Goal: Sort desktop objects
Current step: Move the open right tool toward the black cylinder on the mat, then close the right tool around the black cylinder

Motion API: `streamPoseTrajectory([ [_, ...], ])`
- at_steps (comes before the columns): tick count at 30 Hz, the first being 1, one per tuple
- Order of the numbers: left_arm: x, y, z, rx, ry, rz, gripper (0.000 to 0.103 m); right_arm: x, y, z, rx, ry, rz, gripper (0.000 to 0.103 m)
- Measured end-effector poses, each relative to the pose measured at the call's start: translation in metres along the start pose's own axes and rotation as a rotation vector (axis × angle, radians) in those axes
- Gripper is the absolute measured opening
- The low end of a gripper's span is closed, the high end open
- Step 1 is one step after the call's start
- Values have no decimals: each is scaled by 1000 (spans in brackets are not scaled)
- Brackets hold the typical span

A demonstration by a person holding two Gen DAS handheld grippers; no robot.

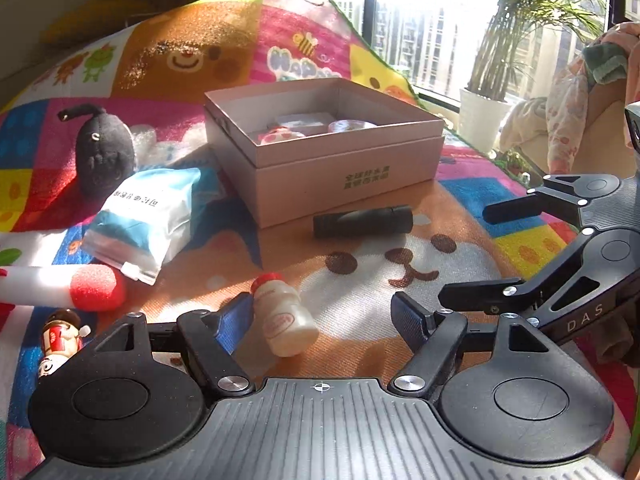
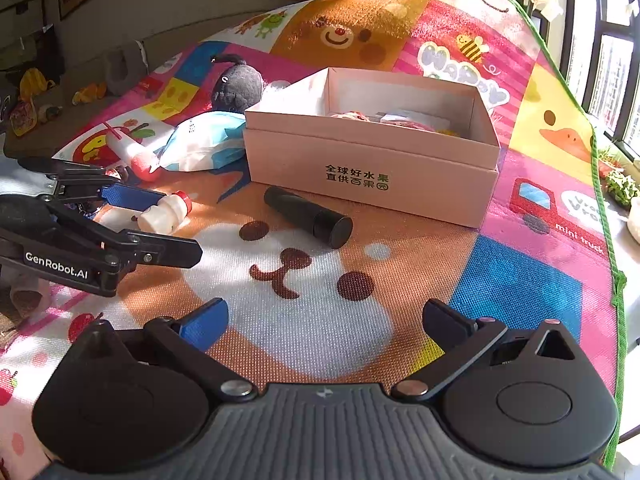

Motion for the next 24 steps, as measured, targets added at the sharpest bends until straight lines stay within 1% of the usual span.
streamPoseTrajectory([
  [3,2,-2,7,36,-10,12,86,-10,3,-2,72,-48,32,102],
  [4,3,-3,8,31,-11,15,90,-14,5,-2,80,-51,34,97],
  [5,4,-4,9,17,-11,18,94,-20,9,0,83,-49,27,93],
  [6,5,-4,8,1,-11,19,95,-25,13,2,84,-43,16,89],
  [9,10,-7,3,-33,-22,14,96,-34,27,4,92,-23,-11,86],
  [12,15,-8,-7,-73,-49,1,97,-38,35,6,147,-38,-20,84],
  [14,19,-9,-16,-88,-88,-5,97,-41,39,11,245,-53,-7,84],
  [15,20,-11,-20,-87,-110,5,97,-41,40,13,301,-61,5,84],
  [17,21,-13,-24,-97,-132,13,100,-41,39,17,384,-62,21,84],
  [18,22,-13,-26,-96,-141,13,100,-41,38,18,383,-51,25,84],
  [22,22,-15,-24,-96,-139,27,100,-45,25,13,189,50,22,87],
  [23,23,-16,-23,-98,-135,31,100,-47,25,7,160,69,21,87],
  [24,23,-16,-22,-101,-130,38,100,-49,27,3,148,79,21,87],
])
Point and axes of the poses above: each gripper's, at about its wrist camera, not at the fingertips, and y roughly the way its jaws point, z to its right, x to its underside, the point moved 1 cm from there along y, roughly the way its jaws point, and after that the axes turned 2 degrees about y, right-handed, at the moved point
